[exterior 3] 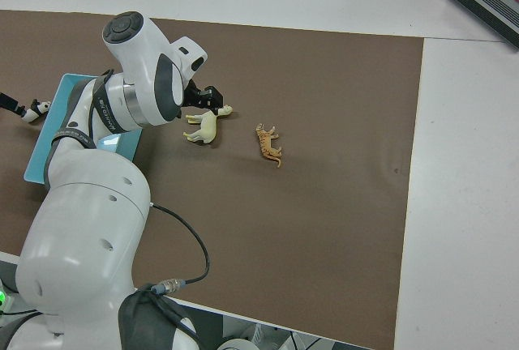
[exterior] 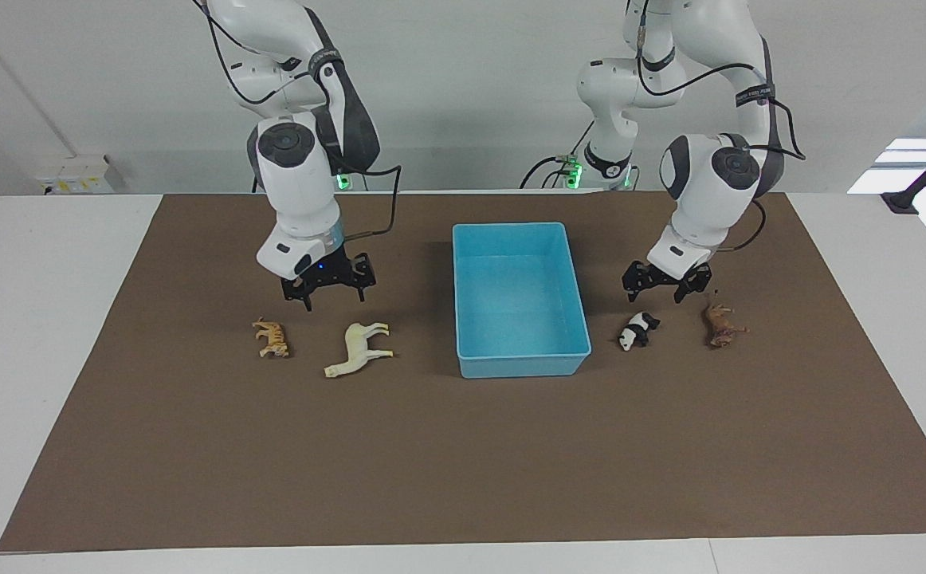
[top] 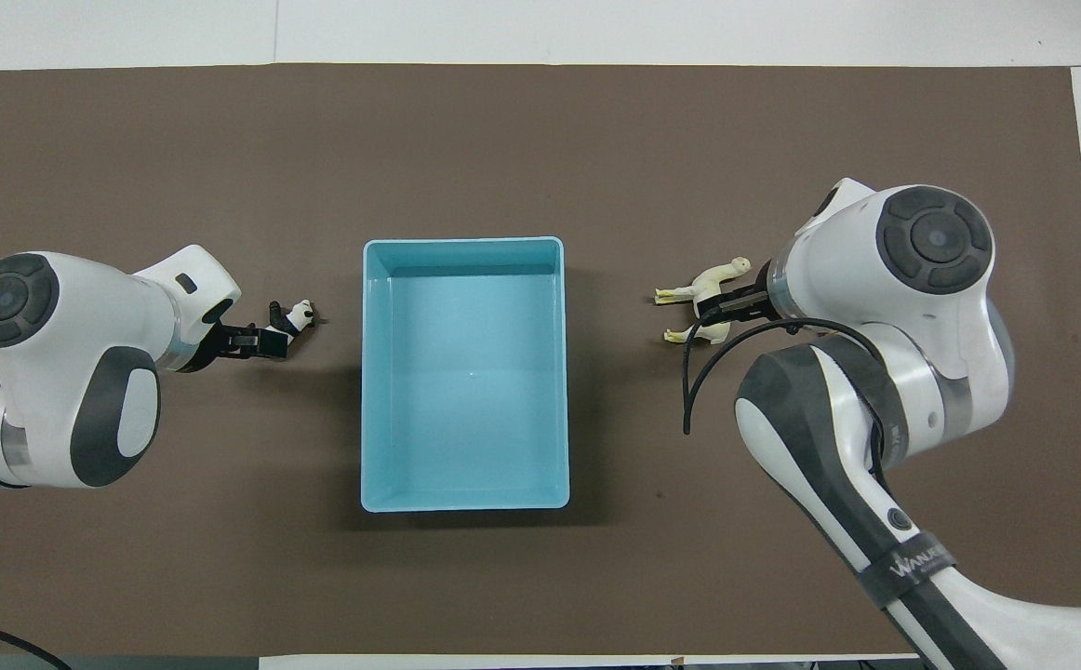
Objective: Put all toys into storage box
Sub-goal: 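Grasp the panda with the left gripper while the right gripper grasps the llama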
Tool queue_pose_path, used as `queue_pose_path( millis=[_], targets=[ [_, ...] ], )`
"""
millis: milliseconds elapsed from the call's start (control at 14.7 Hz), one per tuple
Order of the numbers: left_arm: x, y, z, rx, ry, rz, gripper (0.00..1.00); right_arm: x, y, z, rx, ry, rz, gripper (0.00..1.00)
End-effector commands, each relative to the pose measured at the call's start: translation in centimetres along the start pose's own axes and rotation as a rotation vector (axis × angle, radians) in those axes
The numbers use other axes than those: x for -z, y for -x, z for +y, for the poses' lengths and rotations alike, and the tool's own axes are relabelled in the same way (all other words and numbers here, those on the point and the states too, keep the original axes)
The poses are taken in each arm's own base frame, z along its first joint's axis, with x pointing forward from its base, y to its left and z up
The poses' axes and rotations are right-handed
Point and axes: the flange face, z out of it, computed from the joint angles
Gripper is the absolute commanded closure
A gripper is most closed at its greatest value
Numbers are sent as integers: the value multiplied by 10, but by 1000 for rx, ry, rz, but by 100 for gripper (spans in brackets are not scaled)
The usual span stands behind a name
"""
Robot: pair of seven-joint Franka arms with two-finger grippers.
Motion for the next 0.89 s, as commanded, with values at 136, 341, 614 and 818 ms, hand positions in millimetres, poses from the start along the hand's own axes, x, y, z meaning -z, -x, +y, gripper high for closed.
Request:
queue_pose_path(
  millis=[136,341,614,818],
  targets=[
    [-8,-7,-4,-146,-15,33,0,-48,-7,-6,-10,-19,29,0],
    [-17,-14,-2,-204,-43,55,0,-74,-9,-8,-17,-26,27,0],
    [-28,-28,-3,-272,-110,55,0,-87,-7,-20,-36,-25,8,0],
    [-43,-30,2,-314,-134,22,0,-100,-8,-22,-28,-24,18,0]
  ],
)
